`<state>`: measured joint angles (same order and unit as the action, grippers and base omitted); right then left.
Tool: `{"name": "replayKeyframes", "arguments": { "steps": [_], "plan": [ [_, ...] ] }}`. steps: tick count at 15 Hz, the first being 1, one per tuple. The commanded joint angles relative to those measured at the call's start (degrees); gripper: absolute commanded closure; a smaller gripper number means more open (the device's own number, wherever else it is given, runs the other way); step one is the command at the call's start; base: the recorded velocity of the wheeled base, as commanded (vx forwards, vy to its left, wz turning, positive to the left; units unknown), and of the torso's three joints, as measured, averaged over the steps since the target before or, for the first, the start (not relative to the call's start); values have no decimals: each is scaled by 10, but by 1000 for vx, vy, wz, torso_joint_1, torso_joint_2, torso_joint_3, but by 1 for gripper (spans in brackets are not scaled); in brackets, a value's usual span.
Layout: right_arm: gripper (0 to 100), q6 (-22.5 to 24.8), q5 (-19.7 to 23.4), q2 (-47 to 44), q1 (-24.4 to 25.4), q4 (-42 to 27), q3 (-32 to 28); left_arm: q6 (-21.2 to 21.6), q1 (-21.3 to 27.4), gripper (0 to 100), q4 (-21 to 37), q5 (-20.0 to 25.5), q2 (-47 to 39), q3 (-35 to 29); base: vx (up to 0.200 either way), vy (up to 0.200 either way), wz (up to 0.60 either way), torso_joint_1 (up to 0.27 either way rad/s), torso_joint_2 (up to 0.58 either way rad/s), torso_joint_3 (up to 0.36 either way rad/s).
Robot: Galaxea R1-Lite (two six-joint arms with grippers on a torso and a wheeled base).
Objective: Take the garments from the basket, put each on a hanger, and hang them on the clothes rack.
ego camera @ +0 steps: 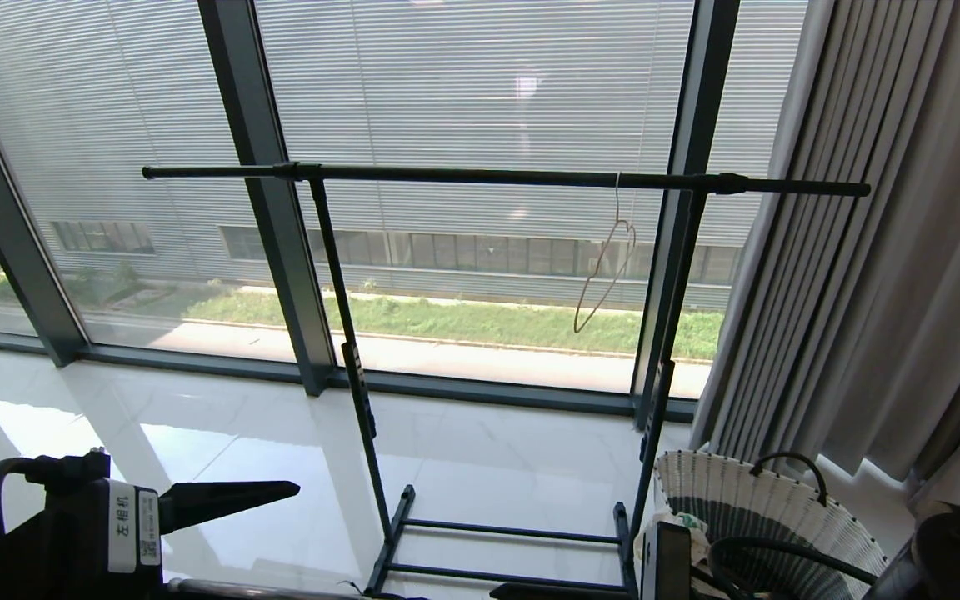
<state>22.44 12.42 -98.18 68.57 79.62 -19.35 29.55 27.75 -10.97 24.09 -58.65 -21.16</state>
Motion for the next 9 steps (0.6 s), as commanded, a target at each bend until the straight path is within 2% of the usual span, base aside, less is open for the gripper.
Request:
{"name": "replayKeyframes", "arguments": {
  "steps": [1, 2, 9],
  "plan": [
    [100, 1, 0, 2, 5, 0, -3, 0, 18, 0, 0, 0, -2, 7, 0, 0, 0, 0, 0, 0],
    [100, 1, 0, 1, 5, 0, -7, 0, 23, 100, 0, 0, -4, 7, 0, 0, 0, 0, 0, 0],
    [100, 10, -2, 2, 5, 0, -6, -9, 22, 100, 0, -2, -12, 5, 0, 0, 0, 0, 0, 0]
  ]
}}
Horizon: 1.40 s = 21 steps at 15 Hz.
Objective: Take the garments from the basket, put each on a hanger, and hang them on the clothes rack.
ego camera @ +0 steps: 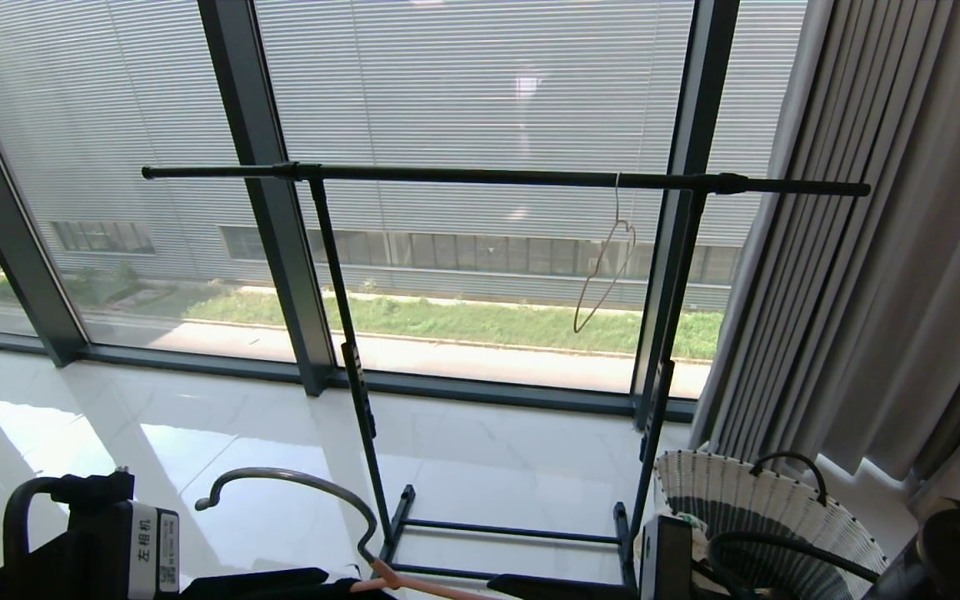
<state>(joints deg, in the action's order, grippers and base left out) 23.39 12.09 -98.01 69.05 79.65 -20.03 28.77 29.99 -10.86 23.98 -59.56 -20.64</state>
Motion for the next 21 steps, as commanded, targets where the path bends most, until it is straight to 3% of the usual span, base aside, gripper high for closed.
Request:
{"name": "replayKeyframes", "arguments": {
  "steps": [1, 4, 6, 9, 10, 11, 12, 14, 15, 18, 21],
  "plan": [
    [0, 2, 1, 0, 0, 0, 2, -1, 0, 100, -1, -1, -3, 1, 0, 0, 0, 0, 0, 0],
    [0, 7, -9, 0, -10, 0, 2, -1, -3, 100, -1, -4, -3, 2, 0, 0, 0, 0, 0, 0],
    [0, 10, -27, 2, -52, 0, 3, -1, -25, 100, -1, -27, -1, 8, 0, 0, 0, 0, 0, 0],
    [0, 10, -26, 5, -80, 0, 15, 0, -95, 100, -1, -50, -6, 1, 0, 0, 0, 0, 0, 0],
    [0, 10, -26, 5, -81, 0, 27, -4, -155, 100, -1, -51, -15, 0, 0, 0, 0, 0, 0, 0],
    [0, 9, -25, 3, -81, 0, 34, -16, -203, 100, -1, -50, -21, -1, 0, 0, 0, 0, 0, 0],
    [0, 6, -25, 1, -81, 0, 39, -39, -221, 100, -1, -50, -29, -14, 0, 0, 0, 0, 0, 0],
    [0, -10, -27, -13, -81, 0, 45, -88, -218, 100, -1, -50, -38, -63, 0, 0, 0, 0, 0, 0],
    [0, -22, -28, -18, -81, 0, 46, -90, -216, 100, -1, -50, -42, -76, 0, 0, 0, 0, 0, 0],
    [0, -121, -89, -80, -80, 0, 38, -88, -203, 100, -4, -50, -47, -115, 0, 0, 0, 0, 0, 0],
    [0, -288, -165, -123, -51, -5, -2, -81, -194, 100, -58, -53, -55, -118, 0, 0, 0, 0, 0, 0]
  ]
}}
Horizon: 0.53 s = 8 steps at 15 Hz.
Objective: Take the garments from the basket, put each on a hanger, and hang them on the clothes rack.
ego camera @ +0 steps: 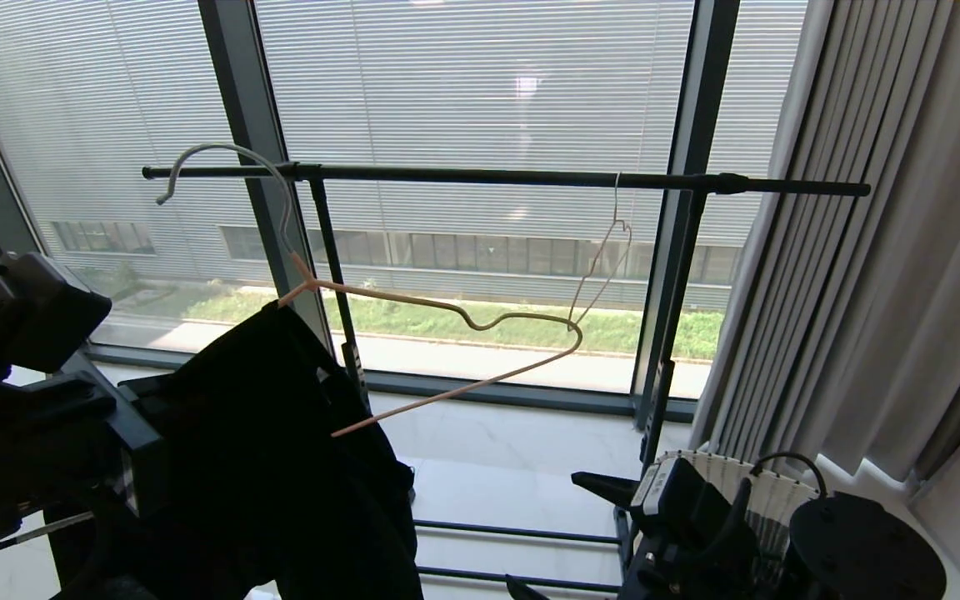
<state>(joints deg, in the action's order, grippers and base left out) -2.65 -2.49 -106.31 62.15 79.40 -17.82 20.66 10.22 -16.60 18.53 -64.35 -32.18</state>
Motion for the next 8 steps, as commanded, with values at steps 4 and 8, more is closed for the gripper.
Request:
{"name": "replayKeyframes", "arguments": {
  "steps": [4, 8],
  "plan": [
    [0, -126, -41, -72, 39, -48, -111, 34, 31, 100, -8, -6, -9, -1, 0, 0, 0, 0, 0, 0],
    [0, -150, -63, -99, 39, -93, -186, 33, 84, 100, -8, -32, -16, -1, 0, 0, 0, 0, 0, 0]
  ]
}}
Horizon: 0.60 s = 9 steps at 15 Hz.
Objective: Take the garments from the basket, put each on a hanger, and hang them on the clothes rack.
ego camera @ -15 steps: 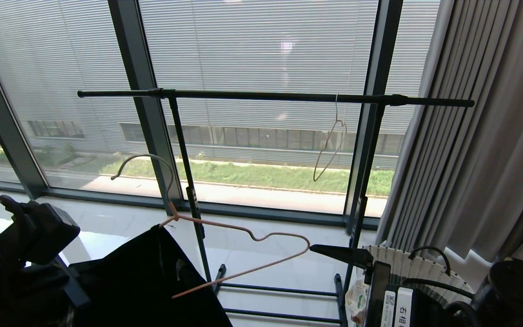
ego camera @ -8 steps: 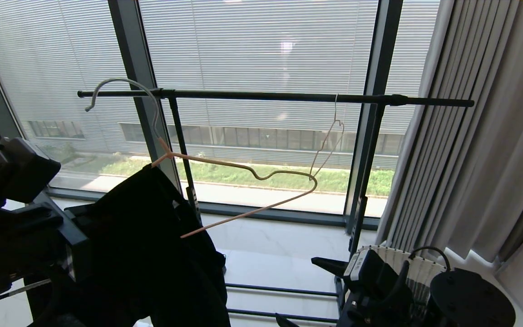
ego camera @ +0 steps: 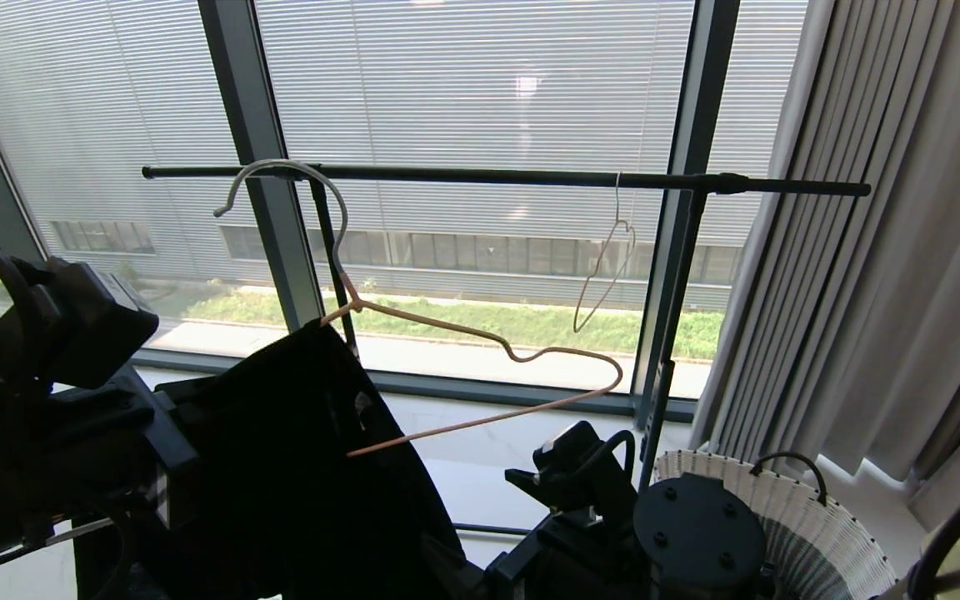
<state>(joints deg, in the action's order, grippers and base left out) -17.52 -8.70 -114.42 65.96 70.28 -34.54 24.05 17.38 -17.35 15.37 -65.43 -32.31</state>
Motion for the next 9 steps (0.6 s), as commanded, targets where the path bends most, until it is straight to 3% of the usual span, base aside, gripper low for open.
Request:
{"name": "replayKeyframes", "arguments": {
  "steps": [1, 9],
  "plan": [
    [0, -4, -6, -26, -3, -5, -32, 0, 25, 100, -1, -3, -6, 0, 0, 0, 0, 0, 0, 0],
    [0, 4, -64, -66, -15, -23, -19, -1, 39, 100, -1, -8, -5, -1, 0, 0, 0, 0, 0, 0]
  ]
}}
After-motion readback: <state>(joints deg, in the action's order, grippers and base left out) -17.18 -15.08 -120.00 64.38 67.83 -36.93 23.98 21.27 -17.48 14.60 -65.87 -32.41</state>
